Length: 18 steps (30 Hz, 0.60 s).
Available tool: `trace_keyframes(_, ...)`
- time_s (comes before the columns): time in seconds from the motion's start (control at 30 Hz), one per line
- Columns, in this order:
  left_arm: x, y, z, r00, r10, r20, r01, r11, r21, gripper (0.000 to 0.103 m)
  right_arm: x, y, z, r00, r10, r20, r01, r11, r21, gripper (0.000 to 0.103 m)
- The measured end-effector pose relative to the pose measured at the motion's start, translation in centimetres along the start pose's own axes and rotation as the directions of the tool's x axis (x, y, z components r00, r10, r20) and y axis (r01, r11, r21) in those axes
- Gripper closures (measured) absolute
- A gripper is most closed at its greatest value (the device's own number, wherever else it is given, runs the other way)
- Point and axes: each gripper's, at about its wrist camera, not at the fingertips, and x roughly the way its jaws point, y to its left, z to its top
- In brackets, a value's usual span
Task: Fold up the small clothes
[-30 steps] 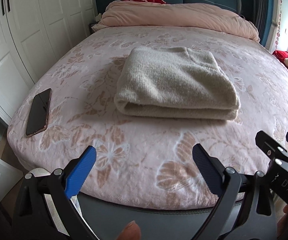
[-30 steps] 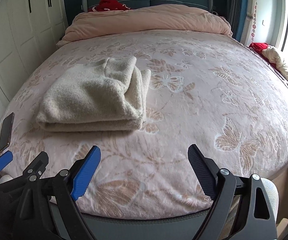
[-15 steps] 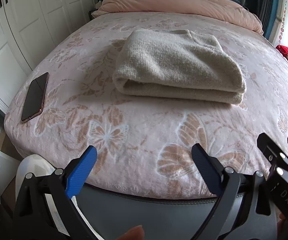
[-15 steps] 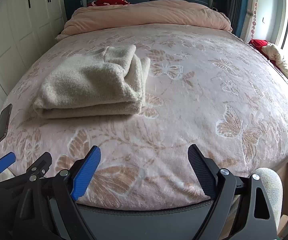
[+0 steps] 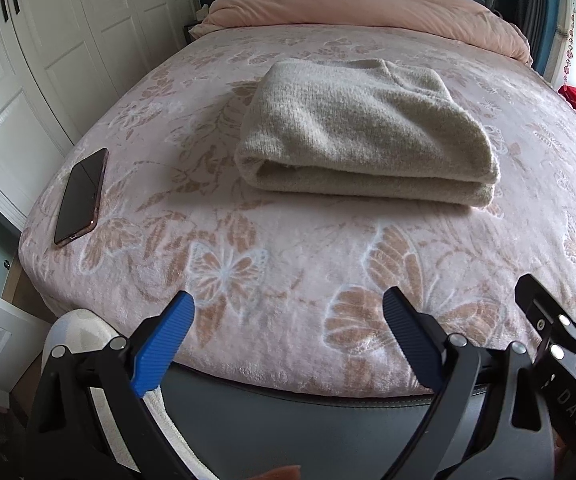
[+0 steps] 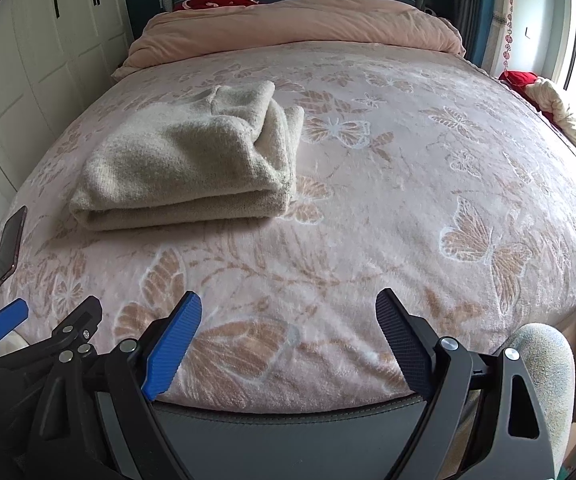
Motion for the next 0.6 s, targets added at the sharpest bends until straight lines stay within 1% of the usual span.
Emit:
trace_keyframes(0.23,-0.13,-0.16,0.00,1.000,0.014,0.004,-0.014,1.000,0.006,0.010,0.02,-0.10,-0.12,1.000,-0.001,-0.003,0.001,1.000,0.007,0.016)
trace_keyframes(0.43,-0.38,-0.61,-0.10,0.998,0.051,0.026,-0.052,0.998,0.031,0.010,0.07,-0.16,-0.20,1.000,-0.006,-0.005,0.006,1.000,0.009,0.016)
trace_keyframes(0.6,-0.31,-0.69,-0.18,0.998,0.054,0.022,-0.054,0.998,0.034,0.010,0.21,-0.15,-0.45,1.000,-0.013,-0.008,0.013,1.000,0.018,0.016)
